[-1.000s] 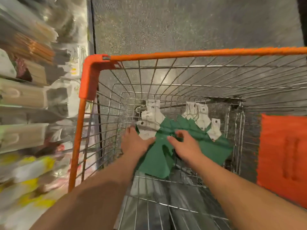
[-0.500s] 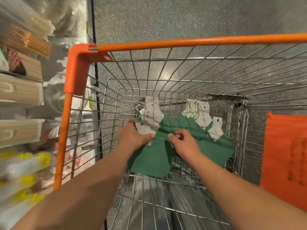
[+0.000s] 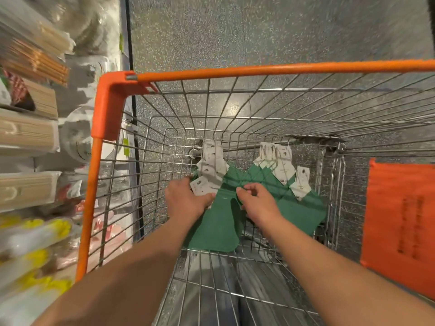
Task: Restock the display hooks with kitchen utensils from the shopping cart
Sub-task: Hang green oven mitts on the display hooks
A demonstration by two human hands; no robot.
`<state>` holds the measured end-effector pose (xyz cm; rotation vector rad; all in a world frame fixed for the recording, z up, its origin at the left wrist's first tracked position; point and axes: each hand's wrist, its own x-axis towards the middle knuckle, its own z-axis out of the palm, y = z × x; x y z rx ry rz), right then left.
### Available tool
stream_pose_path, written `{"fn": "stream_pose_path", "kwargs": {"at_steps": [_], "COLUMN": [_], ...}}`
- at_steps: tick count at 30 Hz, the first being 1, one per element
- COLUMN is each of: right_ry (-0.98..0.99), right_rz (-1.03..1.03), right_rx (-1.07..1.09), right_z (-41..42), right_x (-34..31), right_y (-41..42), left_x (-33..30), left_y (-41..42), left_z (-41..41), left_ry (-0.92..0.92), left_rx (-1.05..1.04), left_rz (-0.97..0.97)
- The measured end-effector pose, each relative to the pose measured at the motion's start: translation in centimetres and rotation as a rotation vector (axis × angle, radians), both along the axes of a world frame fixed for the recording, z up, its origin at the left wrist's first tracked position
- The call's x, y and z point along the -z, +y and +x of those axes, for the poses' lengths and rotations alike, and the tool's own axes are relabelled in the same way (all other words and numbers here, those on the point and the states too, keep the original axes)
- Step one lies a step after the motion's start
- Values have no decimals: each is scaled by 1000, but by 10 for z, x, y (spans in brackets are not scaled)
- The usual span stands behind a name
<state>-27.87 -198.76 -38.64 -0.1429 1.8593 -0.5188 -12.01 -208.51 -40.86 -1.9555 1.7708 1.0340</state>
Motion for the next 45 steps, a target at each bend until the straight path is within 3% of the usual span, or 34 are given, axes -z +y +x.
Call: {"fn": "stream_pose_path", "kwargs": {"at_steps": [13, 17, 26, 35, 40, 45], "right_ry": [-22, -22, -3, 84, 177, 145], "right_rz": [30, 28, -40, -310, -439, -400], "right_rx": [56, 69, 63, -67, -341, -540], "right_z": [9, 10, -2, -26, -47, -70], "right_x": [-8, -9, -33, -148, -232, -278], "right_y": [14, 11, -7, -46, -48, -29], "left_x": [-11, -19, -60, -193, -261, -311], "left_y": [-7, 6, 13, -25, -38, -21], "left_z": [-1, 2, 2, 11, -1, -9], "left_ry": [127, 199, 342, 607, 764, 784], "left_rx": [-319, -413, -376, -370, -337, -378], "left_rz": [353, 334, 381, 415, 413, 271]}}
